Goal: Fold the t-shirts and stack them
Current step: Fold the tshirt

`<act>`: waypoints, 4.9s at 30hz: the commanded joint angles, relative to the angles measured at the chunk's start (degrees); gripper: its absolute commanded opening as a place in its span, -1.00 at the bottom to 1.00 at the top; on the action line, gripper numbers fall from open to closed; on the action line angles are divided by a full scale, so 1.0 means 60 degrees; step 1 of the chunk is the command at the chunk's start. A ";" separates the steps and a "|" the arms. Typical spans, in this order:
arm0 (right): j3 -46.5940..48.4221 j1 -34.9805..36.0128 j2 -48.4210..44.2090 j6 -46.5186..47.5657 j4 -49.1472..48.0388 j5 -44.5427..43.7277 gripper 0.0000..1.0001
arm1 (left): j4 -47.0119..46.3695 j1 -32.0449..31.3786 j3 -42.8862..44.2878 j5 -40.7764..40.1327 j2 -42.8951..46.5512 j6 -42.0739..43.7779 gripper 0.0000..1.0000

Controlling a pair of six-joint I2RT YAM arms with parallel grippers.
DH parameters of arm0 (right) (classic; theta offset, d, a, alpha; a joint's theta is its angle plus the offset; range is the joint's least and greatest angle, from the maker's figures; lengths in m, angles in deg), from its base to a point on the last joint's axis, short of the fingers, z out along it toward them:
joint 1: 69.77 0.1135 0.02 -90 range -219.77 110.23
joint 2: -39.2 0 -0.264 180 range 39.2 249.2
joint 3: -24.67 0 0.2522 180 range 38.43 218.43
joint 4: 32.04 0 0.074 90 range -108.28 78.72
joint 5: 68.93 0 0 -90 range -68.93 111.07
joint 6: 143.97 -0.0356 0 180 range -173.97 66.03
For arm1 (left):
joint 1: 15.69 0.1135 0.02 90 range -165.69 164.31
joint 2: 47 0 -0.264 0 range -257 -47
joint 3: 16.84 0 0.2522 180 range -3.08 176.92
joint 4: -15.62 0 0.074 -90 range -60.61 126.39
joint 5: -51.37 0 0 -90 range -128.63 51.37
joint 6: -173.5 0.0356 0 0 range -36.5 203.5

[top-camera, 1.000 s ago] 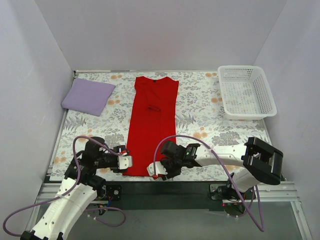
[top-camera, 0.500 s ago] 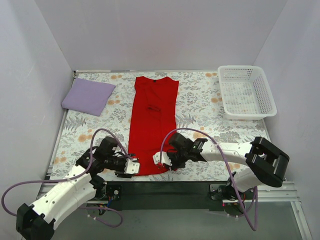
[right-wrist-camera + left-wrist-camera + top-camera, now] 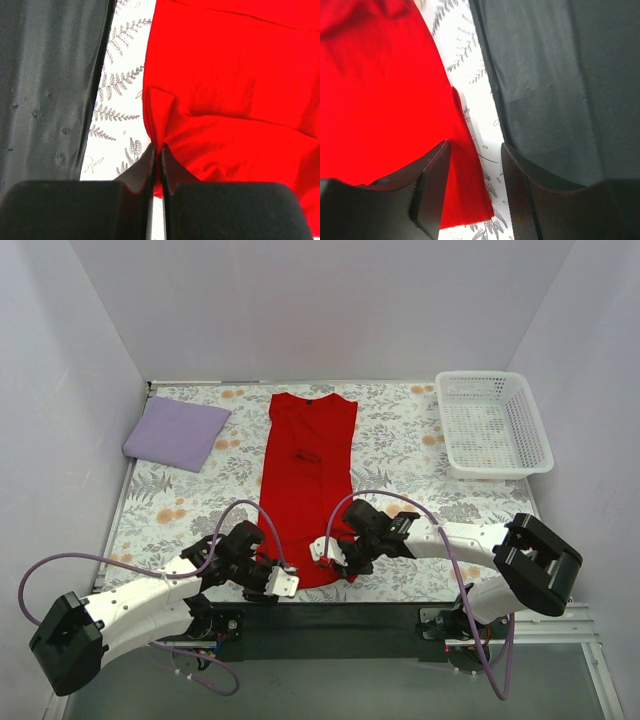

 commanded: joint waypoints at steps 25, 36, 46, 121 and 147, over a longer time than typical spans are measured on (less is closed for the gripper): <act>0.1153 -0.0665 -0.1207 0.1531 0.2405 0.2303 -0.97 | -0.0248 -0.0789 0.1211 -0.1118 -0.0049 -0.0105 -1.00; 0.2589 -0.2026 -0.0300 0.1590 0.2597 0.2040 -0.97 | -0.1240 0.0161 0.1858 -0.1324 -0.0663 0.0275 -1.00; 0.4667 -0.3476 0.1691 0.1707 0.2641 0.1660 -0.97 | -0.3847 0.3076 0.3000 0.0039 -0.3328 0.0921 -1.00; 0.4303 -0.3770 0.2952 0.3525 0.0297 -0.0376 0.65 | -0.5828 0.3986 0.1638 -0.0034 -0.3900 0.2004 0.29; 0.3410 -0.3521 0.3362 0.3041 -0.0449 -0.0625 0.46 | -0.7454 0.3972 0.1741 -0.1498 -0.6334 0.1741 -0.25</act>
